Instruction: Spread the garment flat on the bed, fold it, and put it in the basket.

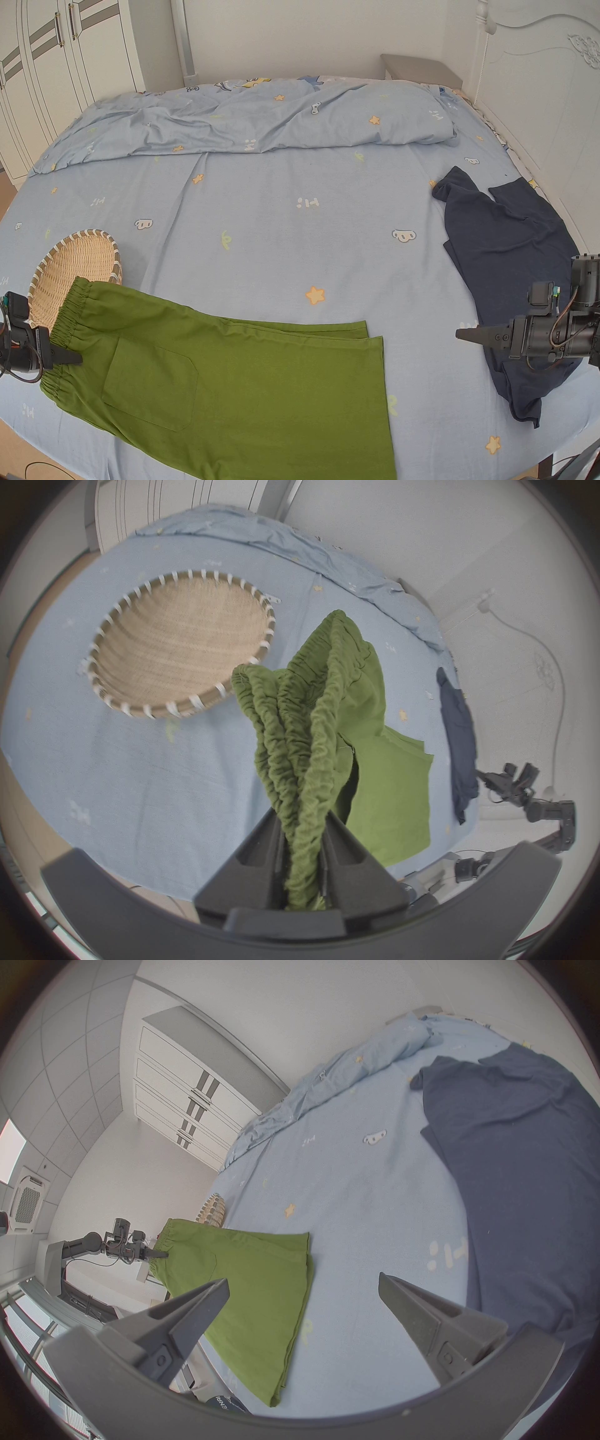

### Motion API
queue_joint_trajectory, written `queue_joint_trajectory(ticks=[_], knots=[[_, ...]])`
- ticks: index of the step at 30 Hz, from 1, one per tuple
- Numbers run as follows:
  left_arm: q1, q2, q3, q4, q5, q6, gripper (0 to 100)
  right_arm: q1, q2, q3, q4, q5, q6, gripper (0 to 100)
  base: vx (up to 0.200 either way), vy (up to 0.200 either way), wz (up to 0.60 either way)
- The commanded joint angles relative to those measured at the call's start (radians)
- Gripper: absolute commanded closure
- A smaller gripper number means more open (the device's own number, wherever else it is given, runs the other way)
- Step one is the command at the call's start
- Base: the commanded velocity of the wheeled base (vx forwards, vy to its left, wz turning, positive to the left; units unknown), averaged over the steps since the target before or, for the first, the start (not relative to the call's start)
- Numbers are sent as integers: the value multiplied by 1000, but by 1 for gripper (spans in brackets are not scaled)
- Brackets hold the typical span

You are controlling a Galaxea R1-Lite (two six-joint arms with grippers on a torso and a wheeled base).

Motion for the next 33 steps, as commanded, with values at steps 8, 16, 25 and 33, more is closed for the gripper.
queue_joint_trajectory(ticks=[8,16,25,33], knots=[[-340,-60,-194,175,157,-155,100,-37,-51,-44,30,0,-2,0,0,0,0],[-703,-60,-291,227,280,-359,100,-39,-44,-46,38,-1,-2,0,0,0,0],[-915,-2,-344,179,330,-453,100,-40,-37,-47,38,-1,-2,0,0,0,0],[-1041,98,-407,159,326,-484,100,-40,-8,-49,38,-1,-2,0,0,0,0]])
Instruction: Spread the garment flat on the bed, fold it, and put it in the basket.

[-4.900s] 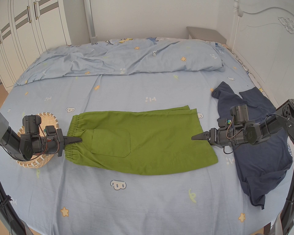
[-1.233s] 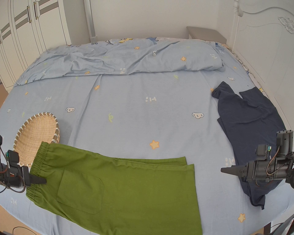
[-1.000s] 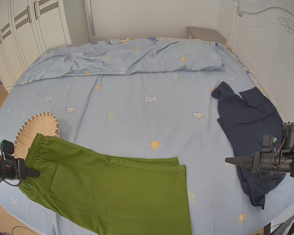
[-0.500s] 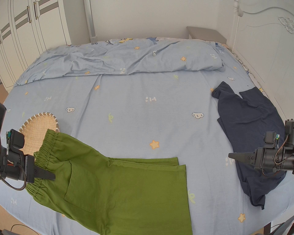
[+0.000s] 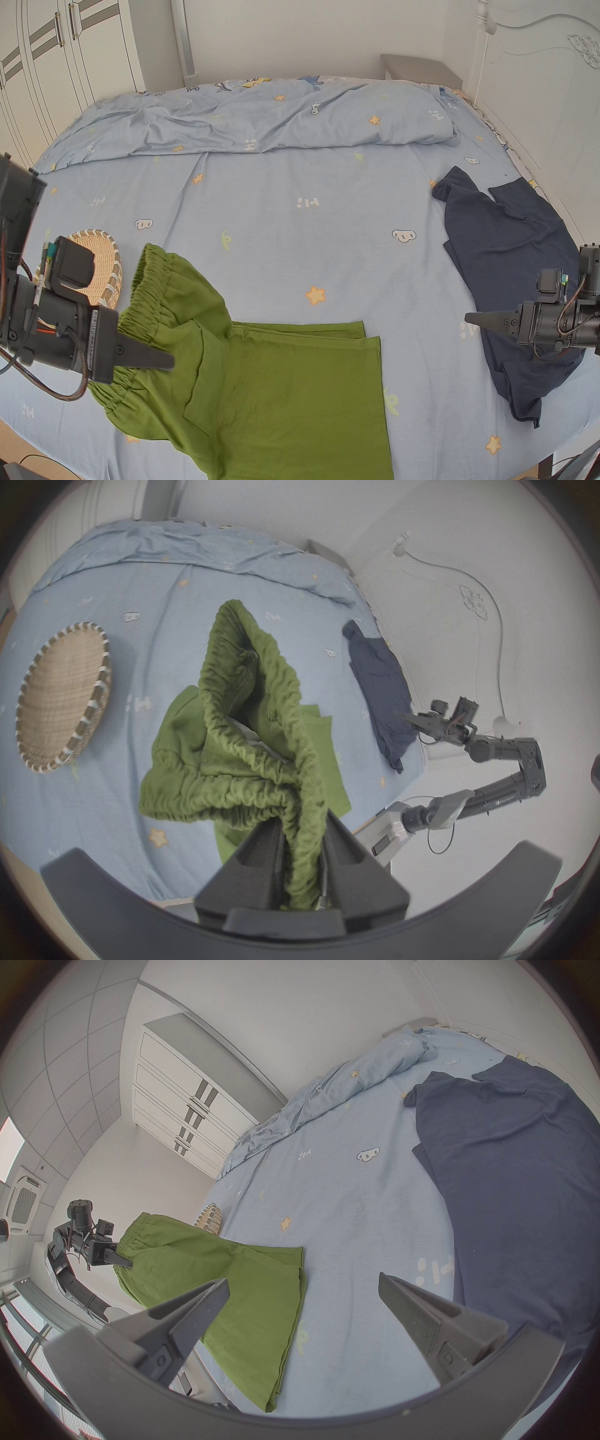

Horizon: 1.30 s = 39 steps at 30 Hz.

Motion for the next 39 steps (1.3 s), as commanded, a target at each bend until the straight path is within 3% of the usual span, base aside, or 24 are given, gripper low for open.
queue_joint_trajectory(ticks=[1,27,39], knots=[[-85,106,-26,-40,1,-5,100,0,28,0,-1,0,0,0,0,0,0],[-291,327,-6,-290,14,-7,100,3,58,1,-5,0,-3,0,0,0,0],[-346,439,-6,-388,75,-40,100,3,58,3,-7,-1,-3,0,0,0,0]])
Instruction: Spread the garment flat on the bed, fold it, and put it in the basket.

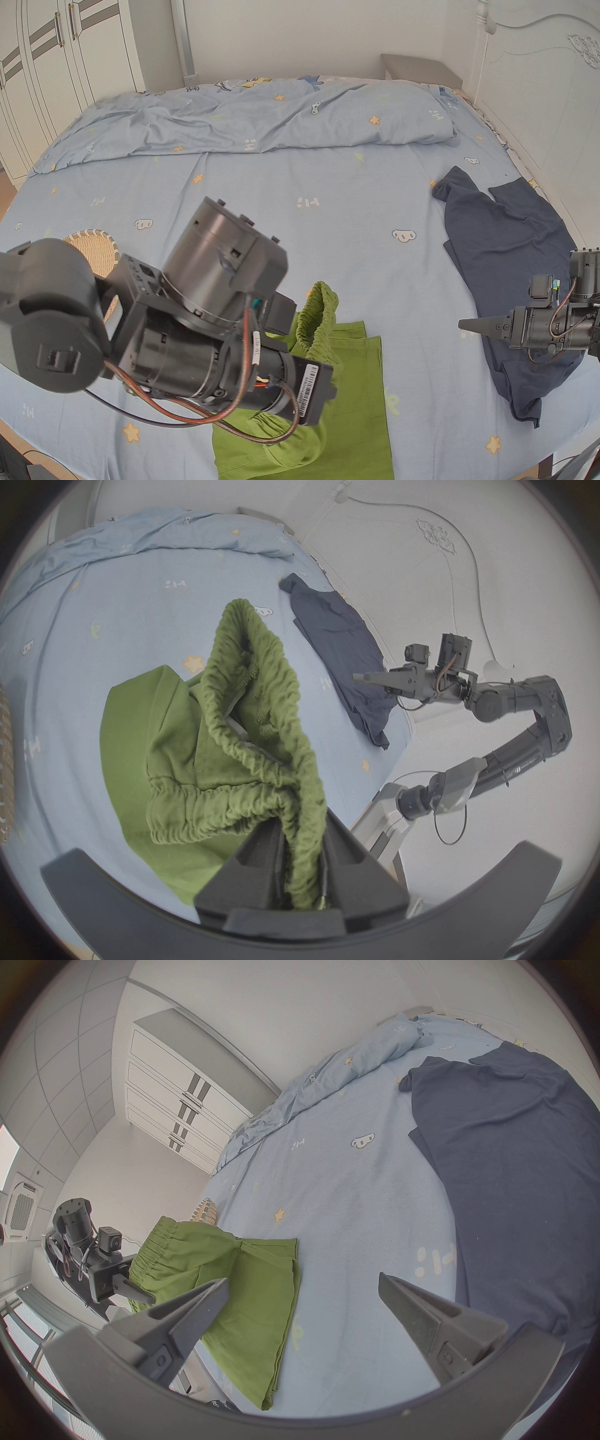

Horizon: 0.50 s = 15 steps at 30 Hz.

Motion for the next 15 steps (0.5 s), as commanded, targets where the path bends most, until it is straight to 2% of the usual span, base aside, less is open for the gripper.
queue_joint_trajectory(ticks=[1,2,15], knots=[[-31,57,-1,-34,8,-26,100,0,2,1,-2,0,-2,0,0,0,0],[-37,60,0,-44,8,-29,0,0,2,3,-2,0,-5,0,0,0,0],[-48,76,64,-251,8,-102,0,-1,2,3,-1,0,-12,0,0,0,0]])
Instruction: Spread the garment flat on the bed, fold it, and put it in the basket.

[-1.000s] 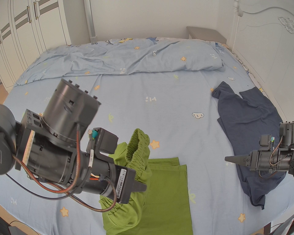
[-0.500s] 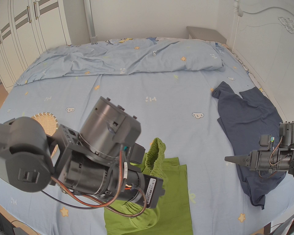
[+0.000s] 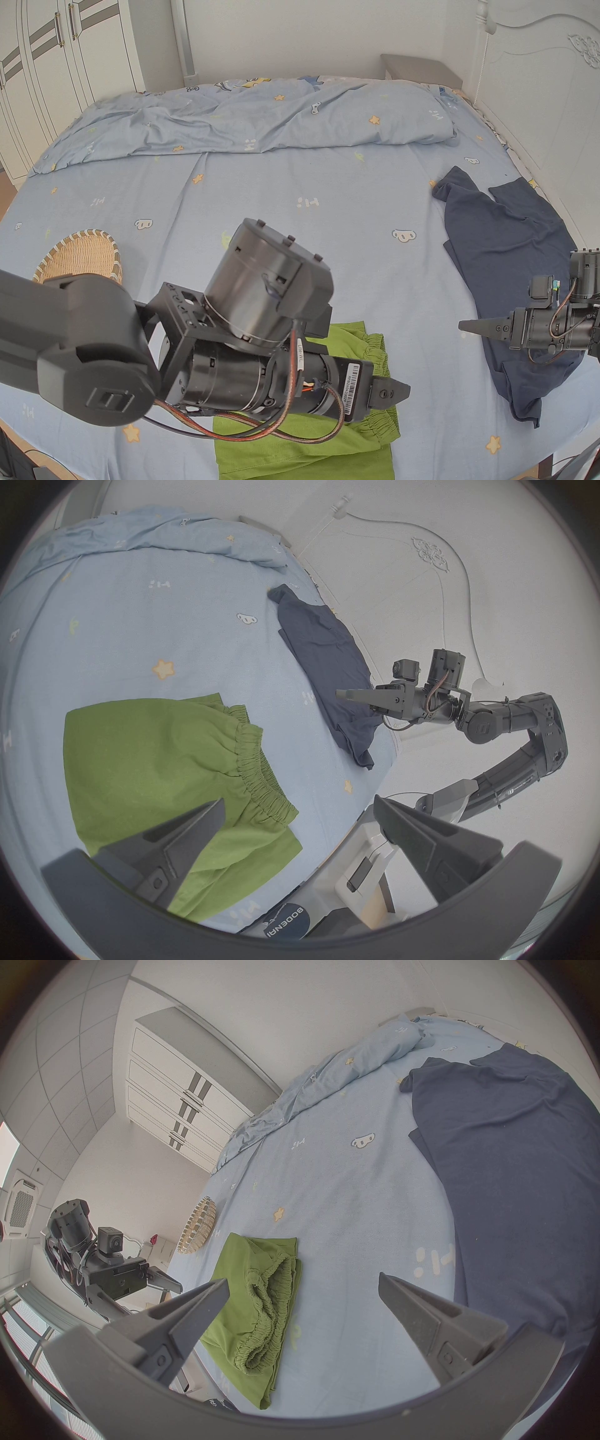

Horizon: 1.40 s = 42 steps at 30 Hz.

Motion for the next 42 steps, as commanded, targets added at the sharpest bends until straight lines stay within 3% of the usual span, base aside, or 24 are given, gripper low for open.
queue_joint_trajectory(ticks=[1,4,9,11,15,18,25,30,37,42], knots=[[6,6,22,-25,0,-14,0,0,1,1,0,0,0,0,0,0,0],[17,-3,39,-62,0,-69,0,0,1,0,0,0,0,0,0,0,0],[191,-83,133,-77,-38,-140,0,10,-3,0,0,2,2,0,0,0,0],[317,-92,177,-83,-126,-147,0,13,-14,-2,3,2,2,0,0,0,0],[509,-97,298,-95,-297,-135,0,16,-51,0,6,3,5,0,0,0,0],[609,-97,392,-135,-383,-120,0,17,-83,1,10,3,10,0,0,0,0],[767,-60,571,-338,-413,-29,0,39,-123,-5,45,3,10,0,0,0,0],[773,73,604,-436,-425,3,0,39,-160,-3,46,3,11,0,0,0,0],[699,162,613,-523,-439,-3,0,36,-166,-5,46,3,13,0,0,0,0],[668,165,647,-593,-518,-9,0,33,-166,-5,45,5,13,0,0,0,0]])
